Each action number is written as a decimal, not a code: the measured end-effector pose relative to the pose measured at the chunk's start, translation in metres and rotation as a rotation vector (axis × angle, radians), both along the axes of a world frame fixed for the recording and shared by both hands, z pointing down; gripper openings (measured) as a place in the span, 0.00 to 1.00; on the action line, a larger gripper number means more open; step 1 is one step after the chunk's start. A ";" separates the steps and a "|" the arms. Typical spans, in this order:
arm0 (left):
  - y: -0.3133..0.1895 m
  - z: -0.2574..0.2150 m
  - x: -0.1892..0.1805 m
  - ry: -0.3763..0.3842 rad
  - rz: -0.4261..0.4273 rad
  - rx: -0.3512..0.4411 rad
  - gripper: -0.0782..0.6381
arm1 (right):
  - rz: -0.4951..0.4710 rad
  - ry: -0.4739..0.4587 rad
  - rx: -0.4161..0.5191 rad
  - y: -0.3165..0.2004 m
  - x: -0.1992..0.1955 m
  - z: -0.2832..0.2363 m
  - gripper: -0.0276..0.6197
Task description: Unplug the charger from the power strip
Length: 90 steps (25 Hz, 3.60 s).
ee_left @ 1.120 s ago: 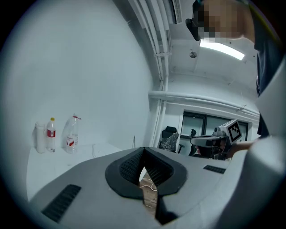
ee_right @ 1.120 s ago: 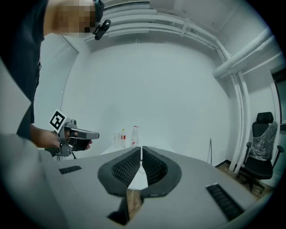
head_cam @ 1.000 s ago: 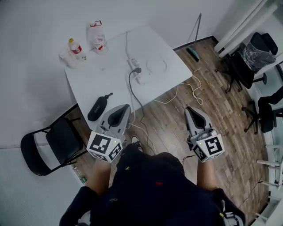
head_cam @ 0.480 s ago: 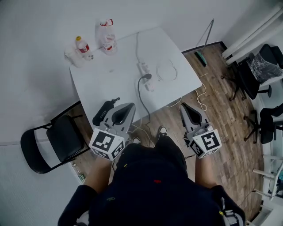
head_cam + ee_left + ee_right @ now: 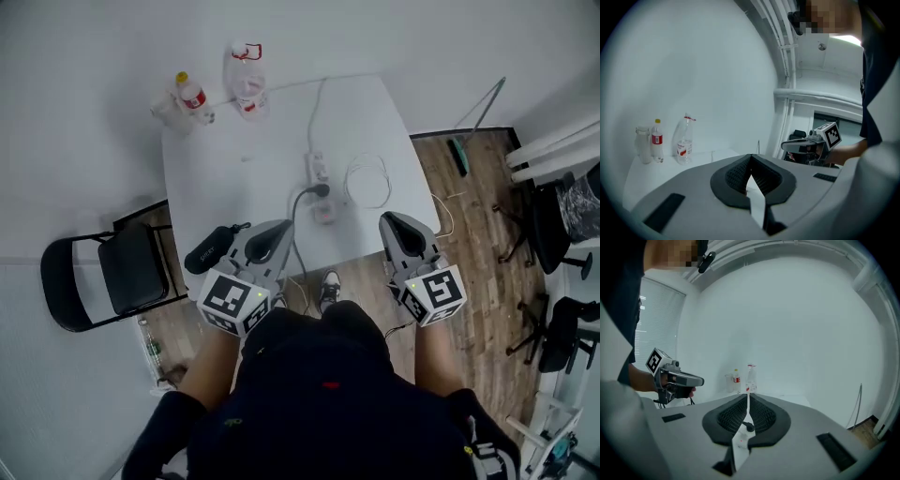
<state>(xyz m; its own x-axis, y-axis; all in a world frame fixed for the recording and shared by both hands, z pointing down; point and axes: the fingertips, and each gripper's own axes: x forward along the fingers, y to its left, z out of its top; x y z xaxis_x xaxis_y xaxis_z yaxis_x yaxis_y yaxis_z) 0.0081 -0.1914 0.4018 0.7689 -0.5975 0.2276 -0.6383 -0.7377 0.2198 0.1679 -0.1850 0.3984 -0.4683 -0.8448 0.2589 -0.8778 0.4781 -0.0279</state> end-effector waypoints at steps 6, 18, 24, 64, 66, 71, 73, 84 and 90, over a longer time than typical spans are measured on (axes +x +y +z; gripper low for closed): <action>-0.049 0.038 0.021 -0.011 -0.129 -0.055 0.13 | -0.168 0.002 -0.042 -0.072 0.011 0.034 0.09; -0.073 0.156 0.066 -0.088 -0.089 -0.255 0.13 | -0.512 0.208 -0.183 -0.150 -0.039 0.151 0.29; -0.072 0.197 0.083 -0.139 -0.078 -0.317 0.13 | -0.780 0.372 -0.235 -0.158 -0.063 0.201 0.36; -0.067 0.150 0.057 -0.108 -0.168 -0.241 0.13 | -0.472 -0.017 -0.013 -0.132 -0.036 0.053 0.29; -0.070 0.133 0.045 -0.094 -0.181 -0.220 0.13 | -0.425 -0.069 0.036 -0.130 -0.033 0.027 0.29; -0.067 0.073 0.019 -0.052 -0.213 -0.141 0.13 | -0.306 -0.159 0.115 -0.112 -0.020 -0.029 0.29; -0.063 0.047 0.008 -0.042 -0.214 -0.099 0.13 | -0.261 -0.187 0.134 -0.102 -0.017 -0.049 0.29; -0.032 -0.077 -0.064 0.023 -0.234 0.118 0.13 | -0.063 -0.244 0.226 -0.043 -0.006 -0.119 0.29; -0.025 -0.104 -0.087 0.040 -0.226 0.165 0.13 | 0.004 -0.216 0.264 -0.023 -0.010 -0.140 0.29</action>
<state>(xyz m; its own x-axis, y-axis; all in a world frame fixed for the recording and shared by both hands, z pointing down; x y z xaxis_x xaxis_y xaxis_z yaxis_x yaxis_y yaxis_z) -0.0793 -0.2169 0.2977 0.6183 -0.7813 0.0853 -0.7840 -0.6055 0.1366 0.1579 -0.2083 0.2584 -0.4854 -0.8712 -0.0741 -0.8669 0.4905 -0.0886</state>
